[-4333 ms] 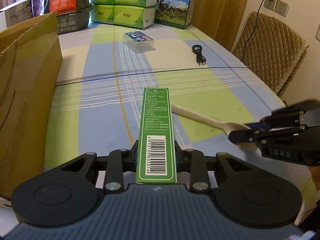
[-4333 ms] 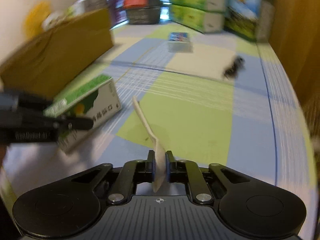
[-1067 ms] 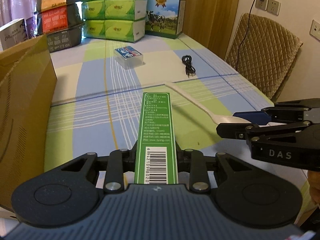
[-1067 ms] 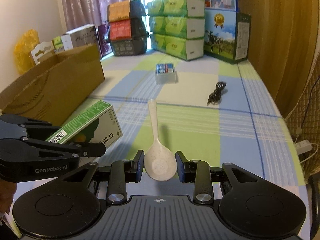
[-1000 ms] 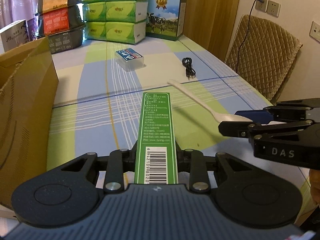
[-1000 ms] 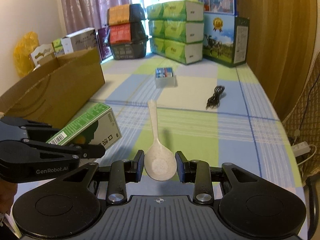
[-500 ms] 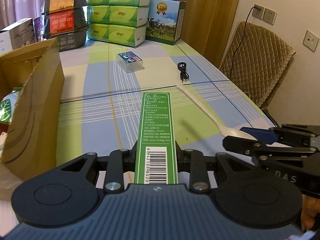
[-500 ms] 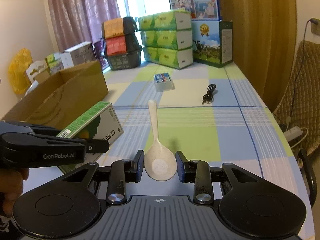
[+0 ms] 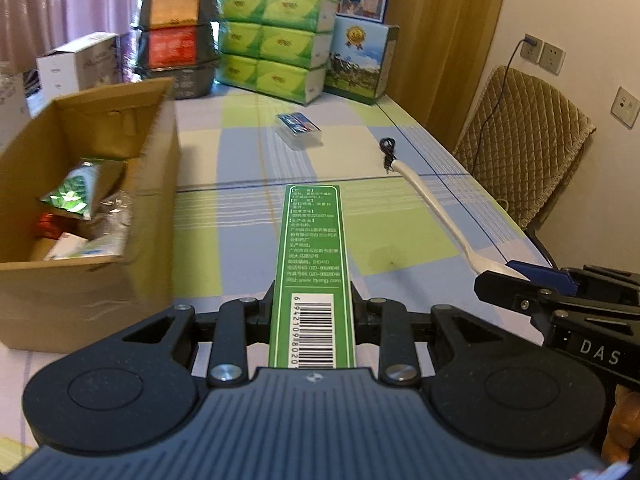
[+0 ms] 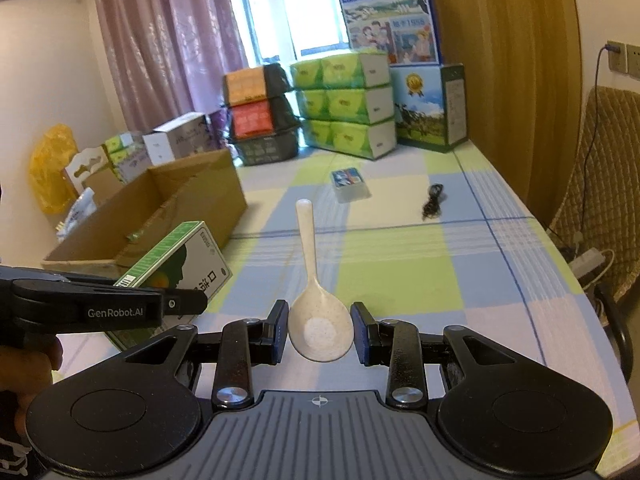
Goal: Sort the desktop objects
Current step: 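Carry the green medicine box in the left gripper while the right carries the spoon to the cardboard box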
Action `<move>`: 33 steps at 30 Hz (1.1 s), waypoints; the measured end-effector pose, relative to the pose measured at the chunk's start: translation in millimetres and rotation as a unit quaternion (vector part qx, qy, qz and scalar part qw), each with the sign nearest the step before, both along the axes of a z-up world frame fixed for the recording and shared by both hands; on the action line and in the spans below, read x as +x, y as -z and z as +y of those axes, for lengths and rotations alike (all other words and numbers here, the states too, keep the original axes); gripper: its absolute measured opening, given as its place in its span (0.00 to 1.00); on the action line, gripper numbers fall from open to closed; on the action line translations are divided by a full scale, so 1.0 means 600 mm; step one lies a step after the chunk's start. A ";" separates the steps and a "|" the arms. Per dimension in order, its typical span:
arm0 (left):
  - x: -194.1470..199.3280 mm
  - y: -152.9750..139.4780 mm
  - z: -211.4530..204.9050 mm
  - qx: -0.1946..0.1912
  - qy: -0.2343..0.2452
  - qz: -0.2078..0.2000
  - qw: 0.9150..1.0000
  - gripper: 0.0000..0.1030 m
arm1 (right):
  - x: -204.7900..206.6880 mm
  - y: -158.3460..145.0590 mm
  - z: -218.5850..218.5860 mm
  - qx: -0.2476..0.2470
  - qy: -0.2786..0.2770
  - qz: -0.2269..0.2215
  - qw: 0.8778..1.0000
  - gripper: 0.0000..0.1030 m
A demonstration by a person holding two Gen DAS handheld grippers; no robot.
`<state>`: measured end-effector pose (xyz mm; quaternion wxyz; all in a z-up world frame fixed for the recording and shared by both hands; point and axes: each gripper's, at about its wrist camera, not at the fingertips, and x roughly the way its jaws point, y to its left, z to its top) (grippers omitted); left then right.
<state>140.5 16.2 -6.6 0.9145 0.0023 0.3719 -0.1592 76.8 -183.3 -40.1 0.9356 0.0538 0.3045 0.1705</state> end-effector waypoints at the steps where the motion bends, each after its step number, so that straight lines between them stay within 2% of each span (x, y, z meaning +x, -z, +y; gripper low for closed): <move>1: -0.005 -0.006 0.006 0.001 -0.003 -0.004 1.000 0.24 | -0.004 -0.004 0.006 0.002 -0.003 -0.002 1.000 0.30; 9: -0.037 -0.065 0.076 0.004 -0.031 -0.032 0.999 0.24 | -0.016 -0.052 0.088 0.012 -0.041 -0.018 0.999 0.30; 17: -0.043 -0.118 0.168 0.009 -0.065 -0.055 0.996 0.24 | -0.014 -0.100 0.193 0.020 -0.089 -0.037 0.995 0.30; 26: -0.027 -0.137 0.275 0.038 -0.099 -0.055 0.993 0.24 | 0.022 -0.107 0.298 0.033 -0.118 -0.026 0.992 0.30; 33: 0.007 -0.135 0.303 0.045 -0.104 -0.050 0.992 0.24 | 0.060 -0.101 0.338 0.033 -0.120 -0.017 0.992 0.30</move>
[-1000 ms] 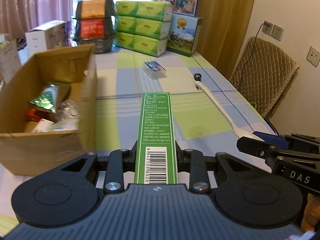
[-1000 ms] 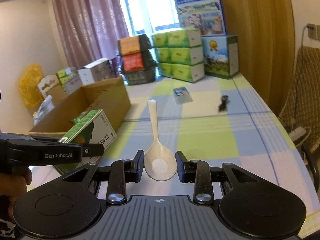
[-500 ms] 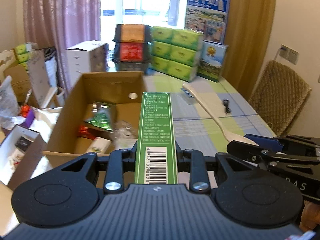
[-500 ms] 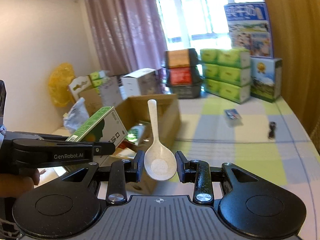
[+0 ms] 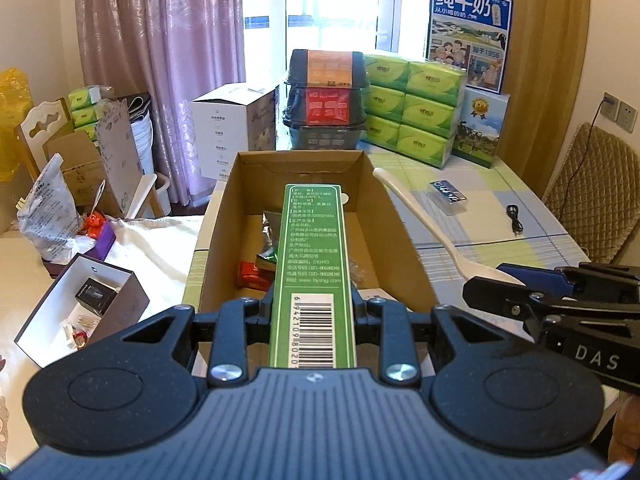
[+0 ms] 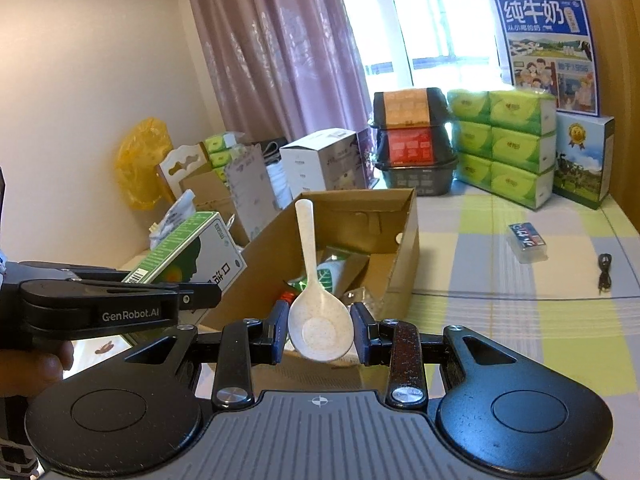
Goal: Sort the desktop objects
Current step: 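Carry the green medicine box in the left gripper while the right carries the spoon to the cardboard box, then open both grippers to drop the green box and spoon inside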
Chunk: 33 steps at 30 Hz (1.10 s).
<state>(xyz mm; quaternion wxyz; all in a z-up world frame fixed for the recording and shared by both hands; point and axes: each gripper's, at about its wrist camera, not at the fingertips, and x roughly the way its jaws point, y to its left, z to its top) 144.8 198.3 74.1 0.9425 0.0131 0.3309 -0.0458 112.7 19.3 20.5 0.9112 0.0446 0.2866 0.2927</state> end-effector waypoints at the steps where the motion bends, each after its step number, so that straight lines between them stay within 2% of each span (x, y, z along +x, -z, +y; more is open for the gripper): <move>1: 0.004 0.001 0.002 -0.001 0.000 0.001 1.000 0.24 | 0.007 0.003 0.004 -0.001 0.000 0.002 1.000 0.30; 10: 0.042 0.014 0.009 -0.006 0.002 0.011 1.000 0.24 | 0.046 0.018 0.018 -0.002 0.002 0.011 1.000 0.29; 15: 0.065 0.029 0.018 -0.011 0.000 0.021 1.000 0.24 | 0.075 0.032 0.033 -0.005 -0.003 0.020 1.000 0.17; 24: 0.101 0.062 0.029 -0.017 -0.005 0.039 0.999 0.24 | 0.127 0.067 0.035 -0.004 -0.002 0.031 1.000 0.17; 33: 0.126 0.080 0.029 -0.019 -0.008 0.048 0.999 0.25 | 0.126 0.093 0.010 -0.002 0.001 0.041 0.999 0.17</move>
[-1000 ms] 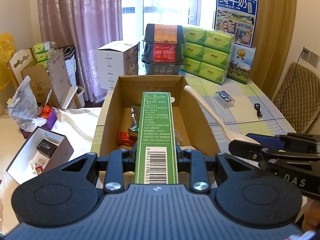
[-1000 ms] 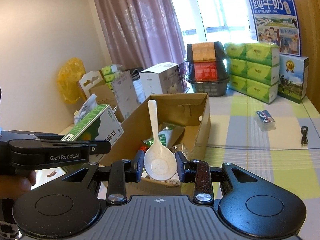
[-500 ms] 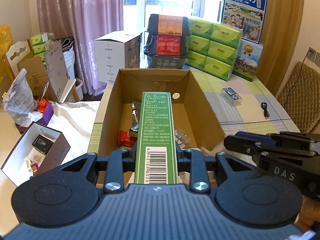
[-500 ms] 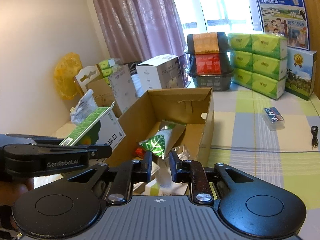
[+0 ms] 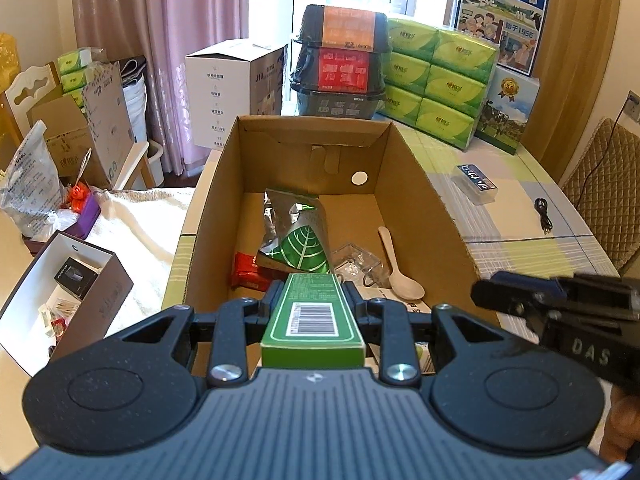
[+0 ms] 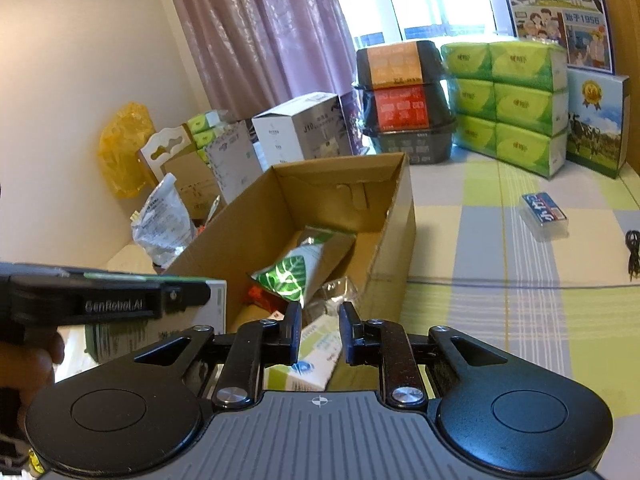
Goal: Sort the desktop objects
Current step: 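Open both grippers to drop the green box and spoon inside, then move both tools back toward the toothpick box and black cable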
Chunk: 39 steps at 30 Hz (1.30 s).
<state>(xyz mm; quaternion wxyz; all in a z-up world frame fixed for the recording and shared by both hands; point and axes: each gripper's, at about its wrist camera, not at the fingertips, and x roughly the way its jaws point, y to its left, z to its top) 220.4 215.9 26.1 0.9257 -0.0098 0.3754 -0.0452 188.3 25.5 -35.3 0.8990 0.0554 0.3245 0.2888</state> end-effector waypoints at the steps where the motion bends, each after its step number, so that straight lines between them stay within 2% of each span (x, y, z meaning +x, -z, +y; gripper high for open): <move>1: 0.002 0.001 0.000 -0.001 -0.001 0.001 1.000 0.25 | -0.001 0.002 -0.002 0.001 0.000 0.002 1.000 0.17; 4: 0.007 0.000 0.000 -0.007 -0.005 -0.004 1.000 0.25 | -0.005 0.006 -0.006 0.005 -0.001 0.006 1.000 0.17; 5: 0.007 -0.002 0.001 -0.011 -0.008 -0.008 1.000 0.28 | -0.004 0.006 -0.008 0.006 0.000 0.006 1.000 0.18; 6: 0.008 -0.006 0.002 -0.012 -0.011 -0.010 1.000 0.37 | -0.005 0.005 -0.009 0.007 0.000 0.006 1.000 0.18; 7: 0.007 -0.010 0.003 -0.014 -0.011 -0.014 1.000 0.38 | -0.006 0.005 -0.011 0.008 0.001 0.006 1.000 0.19; 16: -0.022 -0.028 -0.002 -0.004 -0.017 -0.020 1.000 0.39 | -0.033 -0.009 -0.024 0.009 -0.003 0.001 1.000 0.34; 19: -0.043 -0.035 -0.007 -0.008 -0.021 -0.025 0.999 0.43 | -0.047 -0.017 -0.037 0.011 0.000 -0.002 1.000 0.38; 22: -0.064 -0.042 -0.015 -0.013 -0.024 -0.032 0.999 0.52 | -0.065 -0.024 -0.054 0.012 0.004 -0.005 1.000 0.48; 24: -0.078 -0.047 -0.022 -0.017 -0.025 -0.035 0.999 0.61 | -0.077 -0.028 -0.068 0.012 0.008 -0.007 1.000 0.56; 28: -0.106 -0.057 -0.045 -0.019 -0.021 -0.047 0.998 0.71 | -0.099 -0.035 -0.102 0.011 0.020 -0.012 1.000 0.68; 30: -0.118 -0.063 -0.057 -0.021 -0.020 -0.055 0.998 0.86 | -0.109 -0.039 -0.120 0.010 0.026 -0.014 1.000 0.78; 36: -0.141 -0.079 -0.106 -0.020 -0.004 -0.074 0.997 0.98 | -0.138 -0.048 -0.173 0.001 0.048 -0.029 0.998 0.95; 39: -0.144 -0.084 -0.135 -0.019 0.010 -0.079 0.997 0.98 | -0.148 -0.049 -0.204 -0.003 0.066 -0.029 0.997 0.98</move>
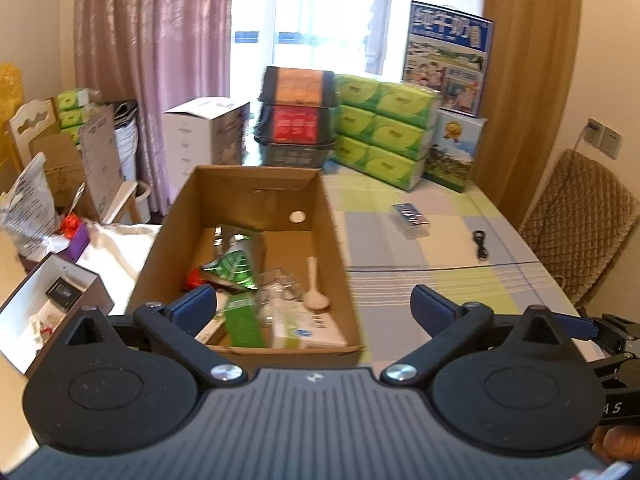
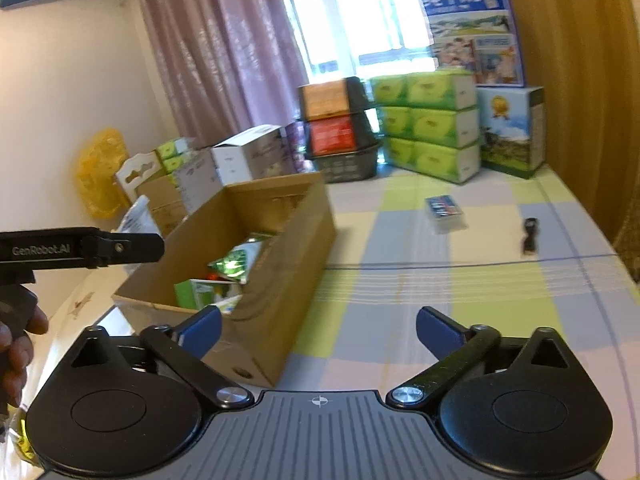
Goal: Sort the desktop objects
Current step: 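Move both tools back toward the toothpick box and black cable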
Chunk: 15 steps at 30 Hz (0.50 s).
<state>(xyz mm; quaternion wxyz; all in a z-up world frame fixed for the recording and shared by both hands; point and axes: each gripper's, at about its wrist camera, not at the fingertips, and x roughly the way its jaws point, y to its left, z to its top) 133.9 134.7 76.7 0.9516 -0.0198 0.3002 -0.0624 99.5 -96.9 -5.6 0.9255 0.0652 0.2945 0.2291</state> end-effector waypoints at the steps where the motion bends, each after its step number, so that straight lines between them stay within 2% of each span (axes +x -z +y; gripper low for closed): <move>1: 0.000 -0.001 -0.010 -0.002 0.005 0.000 1.000 0.98 | -0.002 0.000 -0.009 -0.002 0.005 0.002 1.000 0.98; 15: -0.010 0.023 -0.134 -0.020 0.055 0.014 0.998 0.98 | -0.024 0.011 -0.130 -0.078 0.099 0.012 0.992 0.98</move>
